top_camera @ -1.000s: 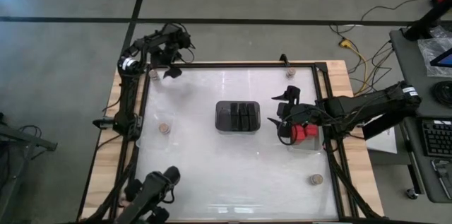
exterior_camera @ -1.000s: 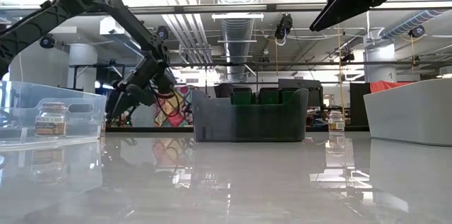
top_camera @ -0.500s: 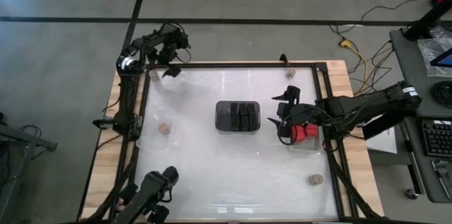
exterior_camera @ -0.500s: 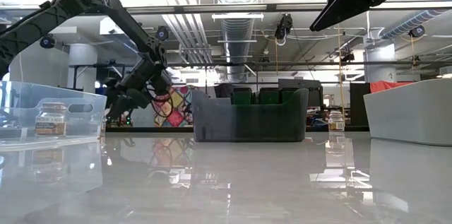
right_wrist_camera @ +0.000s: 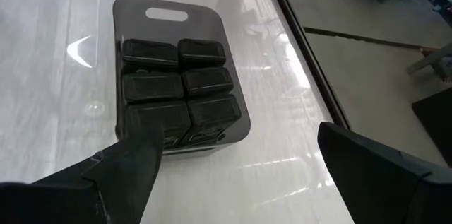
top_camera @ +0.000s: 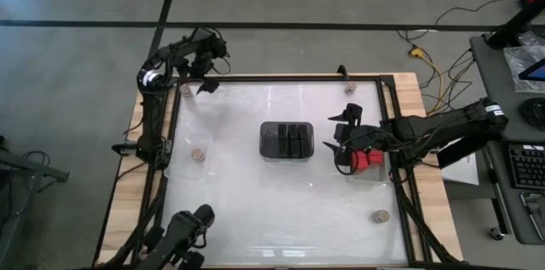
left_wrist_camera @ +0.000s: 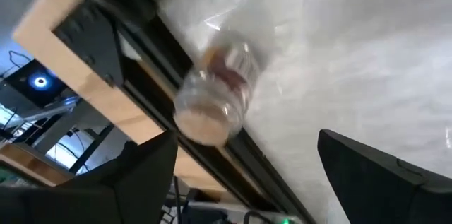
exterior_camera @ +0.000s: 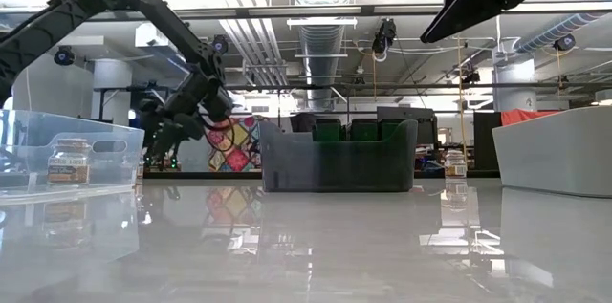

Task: Sort spices by type
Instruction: Put the brown spice bottle into the transparent bin

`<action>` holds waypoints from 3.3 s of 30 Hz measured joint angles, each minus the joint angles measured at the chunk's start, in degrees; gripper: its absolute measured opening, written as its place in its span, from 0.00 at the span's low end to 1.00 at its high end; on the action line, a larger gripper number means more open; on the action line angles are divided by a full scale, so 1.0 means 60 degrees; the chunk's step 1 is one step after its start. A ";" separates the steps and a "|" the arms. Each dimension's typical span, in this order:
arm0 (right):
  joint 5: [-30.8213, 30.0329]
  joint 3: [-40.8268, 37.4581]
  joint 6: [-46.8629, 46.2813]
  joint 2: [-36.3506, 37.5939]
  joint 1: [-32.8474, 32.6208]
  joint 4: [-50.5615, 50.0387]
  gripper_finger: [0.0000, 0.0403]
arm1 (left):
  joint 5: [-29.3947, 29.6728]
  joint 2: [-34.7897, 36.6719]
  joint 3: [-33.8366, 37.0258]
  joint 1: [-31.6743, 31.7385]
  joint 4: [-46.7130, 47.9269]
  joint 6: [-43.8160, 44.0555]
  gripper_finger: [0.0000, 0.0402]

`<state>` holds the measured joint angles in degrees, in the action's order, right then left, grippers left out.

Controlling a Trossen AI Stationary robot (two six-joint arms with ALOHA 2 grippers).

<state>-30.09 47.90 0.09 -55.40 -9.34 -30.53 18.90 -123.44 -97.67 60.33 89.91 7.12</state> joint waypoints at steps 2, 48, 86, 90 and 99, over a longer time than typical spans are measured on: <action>0.0004 0.0003 -0.0054 0.0000 0.0000 -0.0166 0.91 | -0.0005 0.0302 0.0557 -0.0051 0.0000 0.0031 0.80; 0.0011 0.0004 -0.0035 0.0000 0.0044 -0.0376 0.91 | -0.0601 0.0577 0.1141 -0.0160 -0.0978 0.0492 0.73; 0.0007 0.0004 -0.0257 0.0000 0.0044 -0.0367 0.91 | -0.1572 0.1316 0.1299 -0.0308 -0.2416 -0.0478 0.81; 0.0007 0.0004 -0.0168 0.0000 0.0044 -0.0350 0.91 | -0.1767 0.1316 0.1712 -0.0301 -0.2693 -0.0364 0.80; 0.0004 0.0004 -0.0202 0.0000 0.0044 -0.0290 0.91 | -0.1759 0.1316 0.1980 -0.0229 -0.3258 0.0012 0.77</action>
<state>-30.06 47.92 -1.12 -55.40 -9.08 -32.27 8.34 -115.55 -85.79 58.96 70.36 7.19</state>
